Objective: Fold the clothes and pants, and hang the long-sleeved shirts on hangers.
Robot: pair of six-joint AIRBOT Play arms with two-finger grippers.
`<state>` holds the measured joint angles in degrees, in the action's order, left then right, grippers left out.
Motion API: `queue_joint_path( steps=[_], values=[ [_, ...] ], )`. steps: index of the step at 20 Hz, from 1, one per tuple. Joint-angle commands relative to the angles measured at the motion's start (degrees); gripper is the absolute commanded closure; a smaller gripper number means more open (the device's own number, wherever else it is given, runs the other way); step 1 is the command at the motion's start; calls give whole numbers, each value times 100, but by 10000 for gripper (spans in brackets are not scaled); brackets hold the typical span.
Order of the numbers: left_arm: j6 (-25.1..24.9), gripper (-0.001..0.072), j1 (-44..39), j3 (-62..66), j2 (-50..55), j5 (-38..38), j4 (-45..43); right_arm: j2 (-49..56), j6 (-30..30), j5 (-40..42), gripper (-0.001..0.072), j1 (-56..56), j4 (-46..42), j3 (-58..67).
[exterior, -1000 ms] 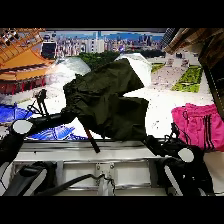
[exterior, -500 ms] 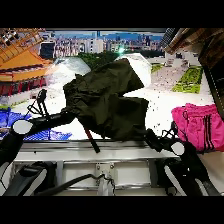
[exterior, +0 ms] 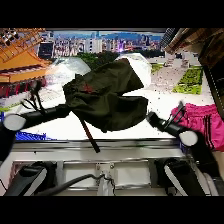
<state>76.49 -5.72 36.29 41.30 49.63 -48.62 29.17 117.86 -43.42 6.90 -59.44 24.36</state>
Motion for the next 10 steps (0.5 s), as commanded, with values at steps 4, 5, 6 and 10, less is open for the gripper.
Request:
queue_joint_path(
  steps=[4, 5, 6, 10],
  values=[
    [17, 706, 293, 3620, 166, 999, -997, 140, -1460, 262, 696, -883, -533, 3810],
    [17, 706, 275, 4216, 219, 1207, -879, 192, -1609, 223, 696, -1001, -533, 4402],
    [17, 706, 251, 4690, 245, 1375, -734, 234, -1714, 229, 696, -1056, -533, 4924],
    [173, 706, 125, 6122, 140, 1961, -319, 302, -1858, 227, 696, -1082, -553, 6417]
  ],
)
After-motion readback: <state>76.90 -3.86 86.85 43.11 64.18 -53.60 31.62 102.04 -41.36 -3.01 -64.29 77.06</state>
